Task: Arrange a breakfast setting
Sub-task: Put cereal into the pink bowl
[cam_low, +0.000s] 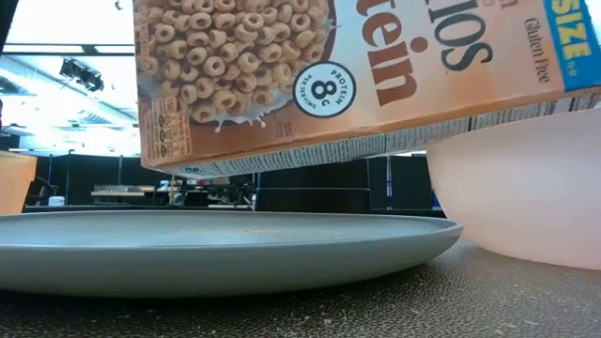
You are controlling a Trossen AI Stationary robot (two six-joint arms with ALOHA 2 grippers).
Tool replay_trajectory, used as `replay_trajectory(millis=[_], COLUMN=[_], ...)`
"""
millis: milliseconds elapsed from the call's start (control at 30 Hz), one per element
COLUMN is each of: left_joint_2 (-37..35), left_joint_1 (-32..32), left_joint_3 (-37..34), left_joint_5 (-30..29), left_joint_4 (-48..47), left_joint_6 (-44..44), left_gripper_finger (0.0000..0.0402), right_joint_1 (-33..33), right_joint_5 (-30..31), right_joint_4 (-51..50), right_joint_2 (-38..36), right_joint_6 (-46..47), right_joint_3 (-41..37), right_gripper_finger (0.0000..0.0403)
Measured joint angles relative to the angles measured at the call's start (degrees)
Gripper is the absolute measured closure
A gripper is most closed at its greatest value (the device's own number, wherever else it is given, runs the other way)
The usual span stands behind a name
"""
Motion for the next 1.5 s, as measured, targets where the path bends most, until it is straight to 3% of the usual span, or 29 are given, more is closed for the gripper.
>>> replay_trajectory(millis=[433, 1000, 1400, 1500], left_joint_2=[-0.2, -7.1, -7.1, -7.7], left_joint_1=[-0.9, -12.4, -14.9, -15.2], left_joint_3=[0.0, -0.1, -0.1, -4.5], left_joint_5=[-3.6, -27.0, -32.6, -33.3], left_joint_4=[3.7, 11.4, 13.5, 17.6], left_joint_6=[3.2, 6.1, 6.4, 8.2], left_gripper_finger=[0.0124, 0.0123, 0.0123, 0.0123], right_joint_1=[0.0, 0.0, 0.5, 0.8], right_joint_5=[-0.4, -1.0, -2.5, -2.6], right_joint_4=[-0.5, -1.0, -1.7, -1.8], right_joint_2=[0.0, 0.0, 0.0, 0.0], right_joint_6=[0.1, 0.0, -1.6, -1.8], right_joint_3=[0.0, 0.0, 0.0, 0.0], right_gripper_finger=[0.0398, 0.0398, 0.0398, 0.0398])
